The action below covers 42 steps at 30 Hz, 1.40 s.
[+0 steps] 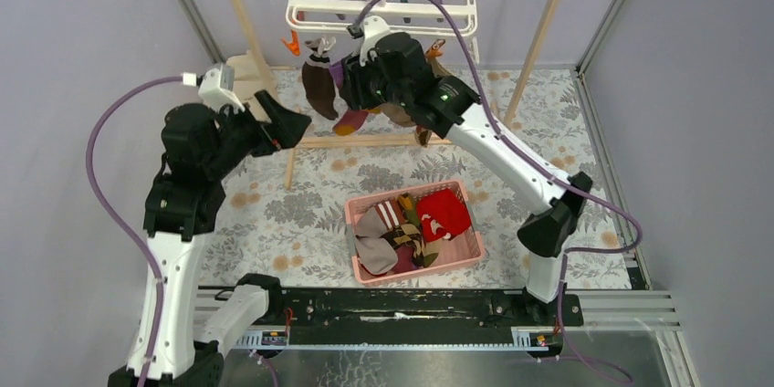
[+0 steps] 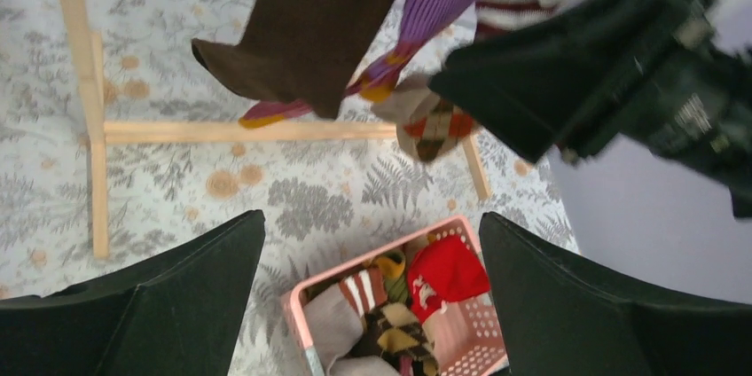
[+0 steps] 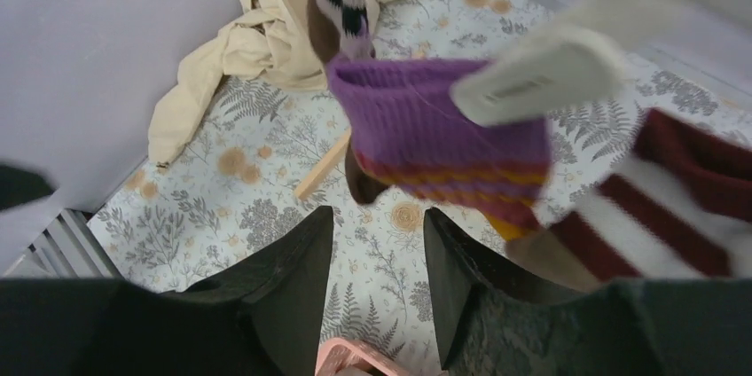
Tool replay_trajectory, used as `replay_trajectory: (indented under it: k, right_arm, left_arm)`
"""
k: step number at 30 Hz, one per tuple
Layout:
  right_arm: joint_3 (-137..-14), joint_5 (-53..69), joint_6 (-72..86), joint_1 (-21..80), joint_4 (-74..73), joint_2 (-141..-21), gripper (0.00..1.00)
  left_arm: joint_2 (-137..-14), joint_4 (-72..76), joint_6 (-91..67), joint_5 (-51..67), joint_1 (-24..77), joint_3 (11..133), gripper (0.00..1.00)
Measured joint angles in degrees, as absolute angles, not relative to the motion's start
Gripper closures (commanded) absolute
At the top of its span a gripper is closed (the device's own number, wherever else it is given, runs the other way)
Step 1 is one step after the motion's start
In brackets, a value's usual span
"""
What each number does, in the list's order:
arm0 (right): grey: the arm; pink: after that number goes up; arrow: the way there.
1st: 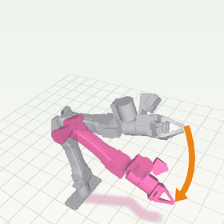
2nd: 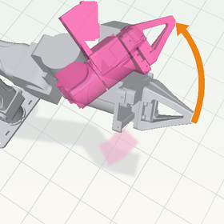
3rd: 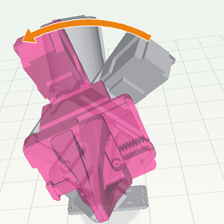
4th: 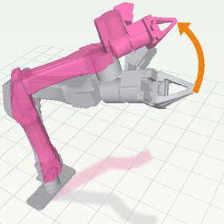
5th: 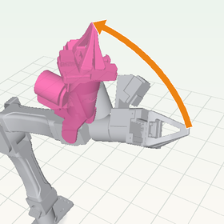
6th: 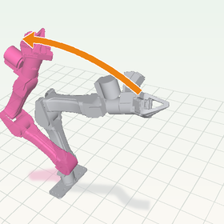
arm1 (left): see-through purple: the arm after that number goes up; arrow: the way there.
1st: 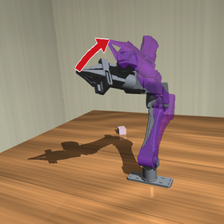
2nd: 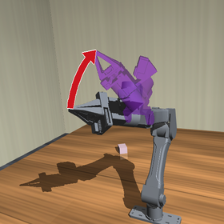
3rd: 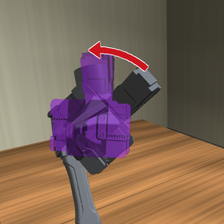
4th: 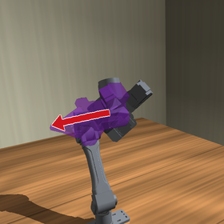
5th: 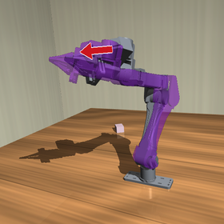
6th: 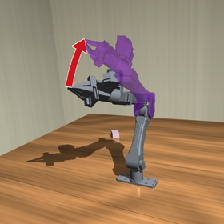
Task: Remove the socks clipped to the hanger
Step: Adjust the hanger on the clothesline.
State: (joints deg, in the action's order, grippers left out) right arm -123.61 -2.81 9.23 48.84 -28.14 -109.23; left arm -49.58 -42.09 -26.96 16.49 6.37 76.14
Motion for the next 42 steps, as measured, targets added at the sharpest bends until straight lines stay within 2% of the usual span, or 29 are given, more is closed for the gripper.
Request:
replay_trajectory:
  k: [8,12,16,27,42]
  right_arm:
    - [-116.9,-4.51,7.25,48.64,-24.75,-91.0,0.42]
    - [-113.97,-9.76,5.19,48.58,-22.57,-79.66,0.39]
    - [-110.8,-15.0,3.25,47.0,-20.82,-73.32,0.37]
    - [-102.28,-11.07,6.59,29.82,-20.49,-77.17,0.36]
    - [-91.7,-3.92,9.87,23.57,-20.03,-71.29,0.36]
  left_arm:
    - [-63.88,-28.62,-32.84,17.12,6.83,85.34,0.01]
    - [-70.08,-24.27,-34.09,15.38,8.14,89.82,0.01]
    - [-74.98,-22.11,-33.98,12.6,9.02,93.23,0.01]
    - [-90.13,-20.25,-31.79,6.52,12.32,103.0,0.01]
    - [-98.28,-20.93,-26.37,0.16,12.38,115.42,0.01]
